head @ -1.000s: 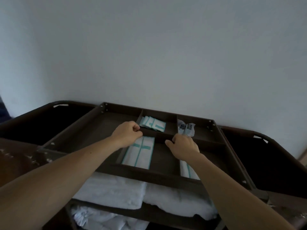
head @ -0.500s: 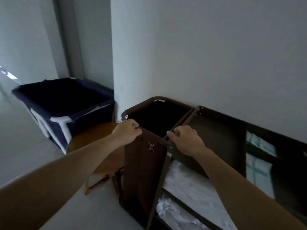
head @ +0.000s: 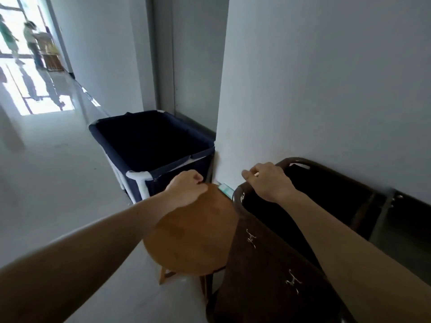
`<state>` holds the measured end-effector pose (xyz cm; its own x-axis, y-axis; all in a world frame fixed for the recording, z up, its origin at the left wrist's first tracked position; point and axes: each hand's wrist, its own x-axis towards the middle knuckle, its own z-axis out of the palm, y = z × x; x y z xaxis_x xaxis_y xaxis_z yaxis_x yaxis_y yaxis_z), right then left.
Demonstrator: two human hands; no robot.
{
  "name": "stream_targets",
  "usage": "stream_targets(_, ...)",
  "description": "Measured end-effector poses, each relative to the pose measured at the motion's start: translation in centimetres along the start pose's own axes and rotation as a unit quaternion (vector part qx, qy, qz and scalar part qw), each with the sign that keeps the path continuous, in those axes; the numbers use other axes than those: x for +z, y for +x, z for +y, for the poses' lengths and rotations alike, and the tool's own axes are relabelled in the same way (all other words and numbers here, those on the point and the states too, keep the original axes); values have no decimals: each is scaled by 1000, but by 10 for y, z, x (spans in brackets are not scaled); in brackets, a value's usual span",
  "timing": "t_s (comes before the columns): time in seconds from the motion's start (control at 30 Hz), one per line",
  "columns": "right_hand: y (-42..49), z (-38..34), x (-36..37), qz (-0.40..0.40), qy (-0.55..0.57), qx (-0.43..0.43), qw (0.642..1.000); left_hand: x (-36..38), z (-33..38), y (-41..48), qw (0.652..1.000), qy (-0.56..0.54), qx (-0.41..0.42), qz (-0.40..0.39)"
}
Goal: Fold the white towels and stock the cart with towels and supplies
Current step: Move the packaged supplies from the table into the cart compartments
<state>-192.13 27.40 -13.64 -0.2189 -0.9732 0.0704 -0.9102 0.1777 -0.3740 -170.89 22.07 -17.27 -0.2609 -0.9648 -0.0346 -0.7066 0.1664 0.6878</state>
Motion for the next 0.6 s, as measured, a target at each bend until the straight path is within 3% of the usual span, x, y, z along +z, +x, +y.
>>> stream_targets(0.3, 145, -22, 38, -103, -33, -23, 994, -23, -26, 127, 999, -7, -32, -11)
stream_targets(0.6, 285, -29, 102, -162, -88, 87, 979, -24, -86, 281, 996, -36, -11, -85)
